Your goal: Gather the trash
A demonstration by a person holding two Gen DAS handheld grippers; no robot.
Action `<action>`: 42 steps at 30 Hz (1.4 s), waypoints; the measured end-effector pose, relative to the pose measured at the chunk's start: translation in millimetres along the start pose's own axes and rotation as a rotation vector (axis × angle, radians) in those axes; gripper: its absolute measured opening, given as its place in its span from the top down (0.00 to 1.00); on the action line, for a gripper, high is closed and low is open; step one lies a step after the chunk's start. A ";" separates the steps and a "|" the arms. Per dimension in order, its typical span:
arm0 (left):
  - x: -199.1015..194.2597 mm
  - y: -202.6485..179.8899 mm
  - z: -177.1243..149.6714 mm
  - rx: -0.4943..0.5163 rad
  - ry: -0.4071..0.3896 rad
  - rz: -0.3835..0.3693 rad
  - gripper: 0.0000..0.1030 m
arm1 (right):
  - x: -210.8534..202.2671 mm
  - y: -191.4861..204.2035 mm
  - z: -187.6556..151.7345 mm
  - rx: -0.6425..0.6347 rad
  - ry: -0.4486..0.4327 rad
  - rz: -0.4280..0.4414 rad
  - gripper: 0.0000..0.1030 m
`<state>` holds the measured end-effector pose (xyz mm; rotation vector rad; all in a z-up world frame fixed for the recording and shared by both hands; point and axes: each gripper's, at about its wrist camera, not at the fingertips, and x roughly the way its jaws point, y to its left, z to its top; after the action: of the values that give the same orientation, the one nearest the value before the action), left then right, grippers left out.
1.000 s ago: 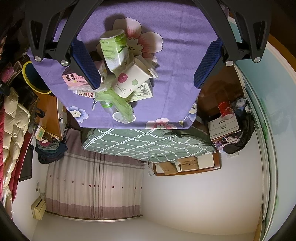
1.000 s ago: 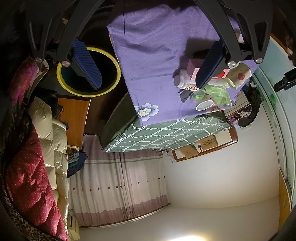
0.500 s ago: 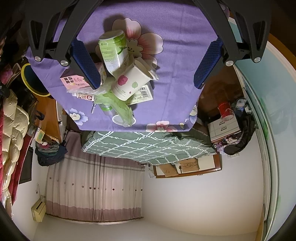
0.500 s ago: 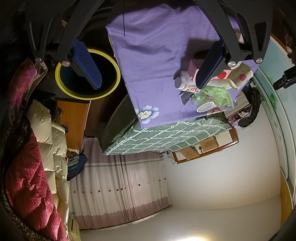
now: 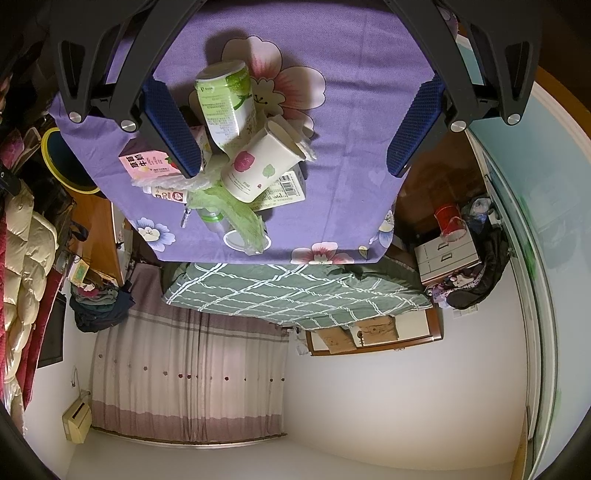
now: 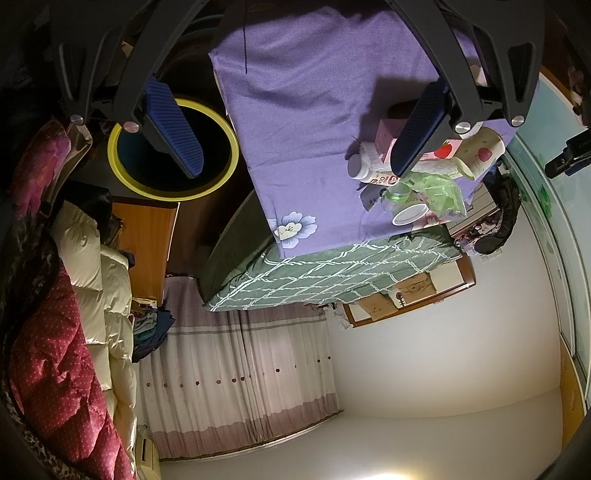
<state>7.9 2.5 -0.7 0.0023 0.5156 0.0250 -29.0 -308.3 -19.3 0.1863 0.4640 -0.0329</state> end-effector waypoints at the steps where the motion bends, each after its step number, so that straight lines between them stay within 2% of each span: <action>1: -0.1 -0.4 -0.1 0.000 -0.001 0.000 0.04 | -0.3 0.2 0.1 0.000 -0.001 -0.002 0.06; 17: 3.1 -3.7 -4.2 0.006 0.003 0.001 0.04 | 2.5 1.1 -2.6 0.003 0.007 -0.001 0.06; 26: 17.3 -4.6 -2.0 0.015 0.020 0.020 0.04 | 17.5 11.6 -2.4 -0.021 0.025 0.023 0.06; 29: 19.0 -3.7 0.9 0.019 0.012 0.029 0.04 | 29.2 23.0 -2.1 -0.048 0.041 0.044 0.06; 34: 28.2 4.4 7.2 0.009 0.010 0.044 0.04 | 54.8 43.7 2.1 -0.057 0.084 0.129 0.06; 42: 43.1 21.9 13.0 -0.016 0.012 0.082 0.04 | 103.6 104.7 5.3 -0.164 0.166 0.243 0.07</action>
<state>51.3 25.5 -10.4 0.0080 0.5268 0.1097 73.7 -205.3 -43.1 0.0837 0.6045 0.2594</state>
